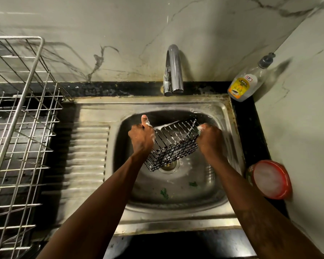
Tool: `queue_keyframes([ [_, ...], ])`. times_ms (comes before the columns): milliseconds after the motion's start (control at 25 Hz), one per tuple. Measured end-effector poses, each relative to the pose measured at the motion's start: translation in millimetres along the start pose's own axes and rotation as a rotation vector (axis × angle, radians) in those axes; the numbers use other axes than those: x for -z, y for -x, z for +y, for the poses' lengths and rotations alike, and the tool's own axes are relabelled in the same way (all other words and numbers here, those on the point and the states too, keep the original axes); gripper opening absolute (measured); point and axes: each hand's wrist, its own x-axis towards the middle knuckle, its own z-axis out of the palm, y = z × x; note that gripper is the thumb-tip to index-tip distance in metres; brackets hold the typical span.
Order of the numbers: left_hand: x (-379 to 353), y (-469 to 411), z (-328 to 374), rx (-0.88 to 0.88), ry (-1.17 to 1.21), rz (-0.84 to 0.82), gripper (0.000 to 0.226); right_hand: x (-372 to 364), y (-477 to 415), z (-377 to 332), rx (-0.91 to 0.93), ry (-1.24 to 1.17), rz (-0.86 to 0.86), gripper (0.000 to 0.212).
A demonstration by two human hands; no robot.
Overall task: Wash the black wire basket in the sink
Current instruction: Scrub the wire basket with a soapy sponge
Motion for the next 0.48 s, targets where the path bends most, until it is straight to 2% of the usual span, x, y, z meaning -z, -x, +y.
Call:
queue_keyframes([
  [120,-6.2,3.3,7.2,0.016,-0.049,-0.009,0.070,-5.3,29.5,-44.3,0.230,-0.121,-0.017,0.035],
  [240,-6.6,1.4,3.0,0.021,-0.056,0.006,0.069,-13.4,59.7,-84.0,0.466,-0.246,-0.032,0.027],
  [360,1.4,3.7,2.4,0.127,-0.015,0.026,0.065,-20.8,44.6,-91.7,0.475,-0.328,-0.100,0.023],
  [480,-3.3,-4.9,-9.7,0.294,0.088,0.074,0.063,-23.3,24.7,-94.6,0.571,-0.130,-0.182,0.032],
])
